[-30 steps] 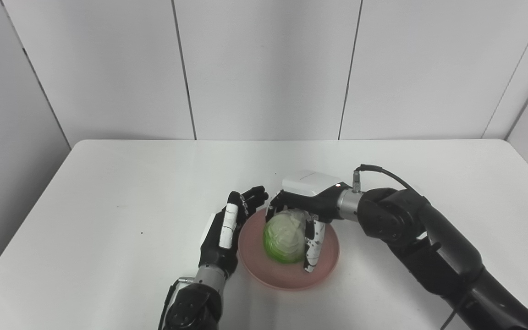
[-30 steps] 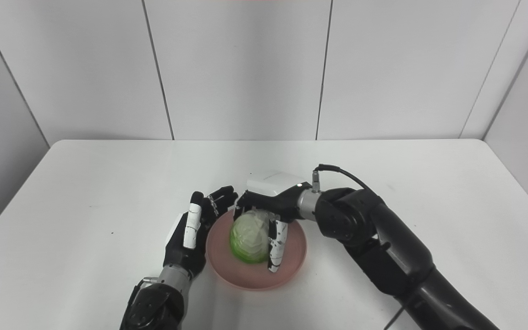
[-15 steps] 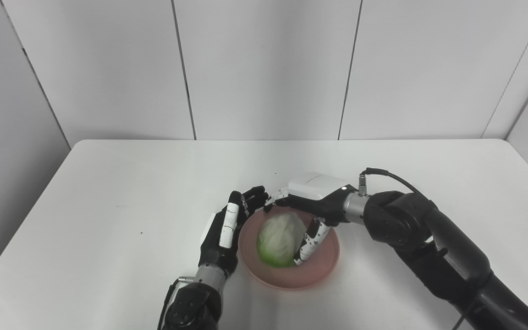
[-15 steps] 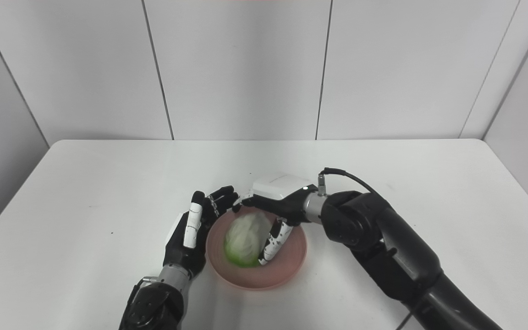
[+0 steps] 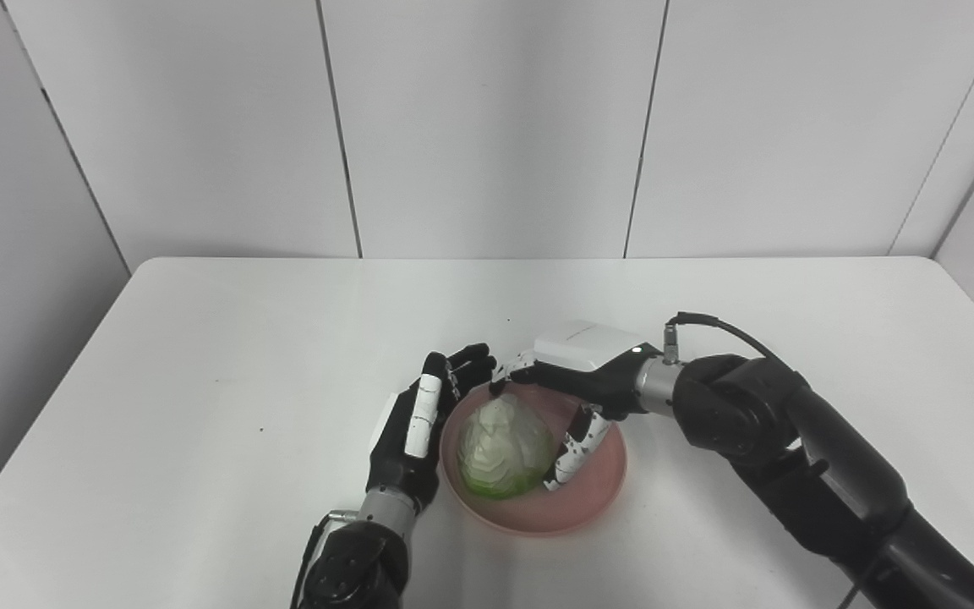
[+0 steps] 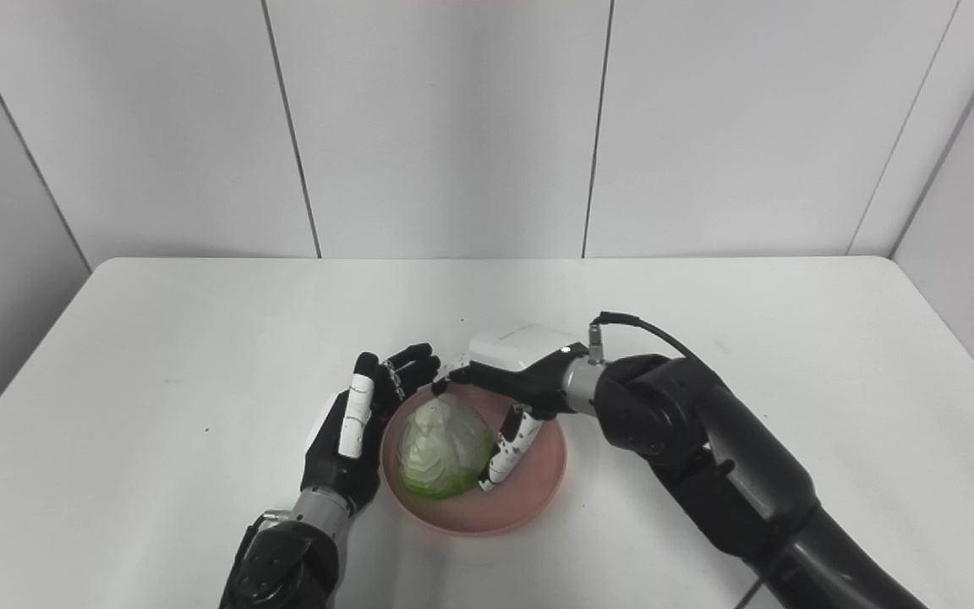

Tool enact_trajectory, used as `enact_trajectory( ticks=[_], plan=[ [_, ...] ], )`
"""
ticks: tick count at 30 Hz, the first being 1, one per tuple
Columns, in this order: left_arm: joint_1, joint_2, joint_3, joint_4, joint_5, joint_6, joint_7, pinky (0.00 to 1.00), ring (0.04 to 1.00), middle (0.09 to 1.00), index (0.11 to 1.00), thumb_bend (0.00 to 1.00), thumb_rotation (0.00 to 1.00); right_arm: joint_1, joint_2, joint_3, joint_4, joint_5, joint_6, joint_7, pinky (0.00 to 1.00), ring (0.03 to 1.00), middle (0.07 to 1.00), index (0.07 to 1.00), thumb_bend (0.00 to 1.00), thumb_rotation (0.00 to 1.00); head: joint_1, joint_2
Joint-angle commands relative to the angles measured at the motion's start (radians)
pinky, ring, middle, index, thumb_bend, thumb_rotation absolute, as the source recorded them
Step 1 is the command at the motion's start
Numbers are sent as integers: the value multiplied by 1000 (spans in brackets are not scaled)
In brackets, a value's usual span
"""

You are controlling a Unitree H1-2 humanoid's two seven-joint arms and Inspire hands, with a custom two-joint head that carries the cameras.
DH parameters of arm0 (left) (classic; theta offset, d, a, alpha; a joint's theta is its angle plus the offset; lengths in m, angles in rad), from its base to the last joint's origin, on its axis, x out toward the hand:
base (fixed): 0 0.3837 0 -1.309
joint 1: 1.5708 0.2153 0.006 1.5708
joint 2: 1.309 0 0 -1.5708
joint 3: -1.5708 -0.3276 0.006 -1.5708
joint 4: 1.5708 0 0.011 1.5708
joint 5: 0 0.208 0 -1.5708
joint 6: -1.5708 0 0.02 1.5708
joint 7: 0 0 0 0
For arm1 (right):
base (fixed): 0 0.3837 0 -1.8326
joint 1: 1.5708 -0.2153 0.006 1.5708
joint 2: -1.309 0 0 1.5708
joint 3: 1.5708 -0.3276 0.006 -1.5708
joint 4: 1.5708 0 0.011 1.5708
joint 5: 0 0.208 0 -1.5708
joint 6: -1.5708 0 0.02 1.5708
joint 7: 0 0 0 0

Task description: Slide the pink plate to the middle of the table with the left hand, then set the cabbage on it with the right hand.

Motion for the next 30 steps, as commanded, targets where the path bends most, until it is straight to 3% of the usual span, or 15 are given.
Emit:
enact_trajectory(
  ticks=[1, 7, 9, 10, 14, 16, 18, 20, 23, 27, 30],
  plan=[
    [-3, 5, 1, -8, 3, 12, 4, 985, 848, 782, 735, 868, 930, -28, -6, -48, -44, 46, -18, -31, 763, 872, 868, 811, 1000, 330, 1, -1],
    [-5, 10, 7, 0, -2, -4, -1, 976, 850, 779, 730, 868, 921, 24, 6, -165, -65, 181, -31, -97, 686, 837, 843, 804, 1000, 359, -3, -4],
    [-5, 10, 8, 0, -1, -7, 1, 971, 858, 778, 729, 873, 917, 45, 7, -198, -73, 212, -42, -127, 710, 851, 857, 819, 1000, 471, -3, -4],
    [-4, 9, 11, -1, -1, -10, 4, 971, 858, 778, 729, 874, 916, 61, 14, -223, -71, 242, -54, -150, 713, 853, 858, 820, 1000, 480, -3, -4],
    [-3, 6, 17, 5, 29, -60, 33, 953, 868, 810, 728, 880, 907, 136, 56, -315, -61, 332, -64, -252, 823, 923, 905, 873, 987, 649, -6, -4],
    [-2, 7, 16, 12, 50, -93, 47, 965, 907, 854, 767, 862, 924, 180, 93, -366, -44, 387, -75, -313, 883, 933, 911, 896, 945, 753, -6, -4],
    [2, 5, 17, 13, 74, -121, 68, 990, 944, 904, 843, 842, 932, 220, 141, -416, -17, 442, -93, -378, 818, 873, 875, 903, 916, 854, -7, -3],
    [7, 2, 17, 12, 92, -147, 87, 997, 963, 933, 891, 824, 931, 256, 199, -463, 9, 501, -102, -437, 794, 858, 869, 909, 901, 893, -9, -2],
    [8, 2, 19, 18, 113, -172, 112, 1000, 996, 988, 979, 810, 913, 304, 293, -534, 48, 605, -101, -514, 801, 848, 865, 913, 856, 883, -11, 0],
    [5, 6, 22, 30, 125, -187, 130, 1000, 1000, 1000, 999, 843, 886, 337, 373, -582, 65, 683, -66, -581, 851, 852, 871, 918, 892, 910, -16, 2],
    [3, 12, 17, 40, 128, -203, 130, 1000, 1000, 1000, 1000, 839, 890, 354, 410, -601, 95, 715, -82, -621, 883, 873, 885, 930, 929, 927, -16, 2]
  ],
)
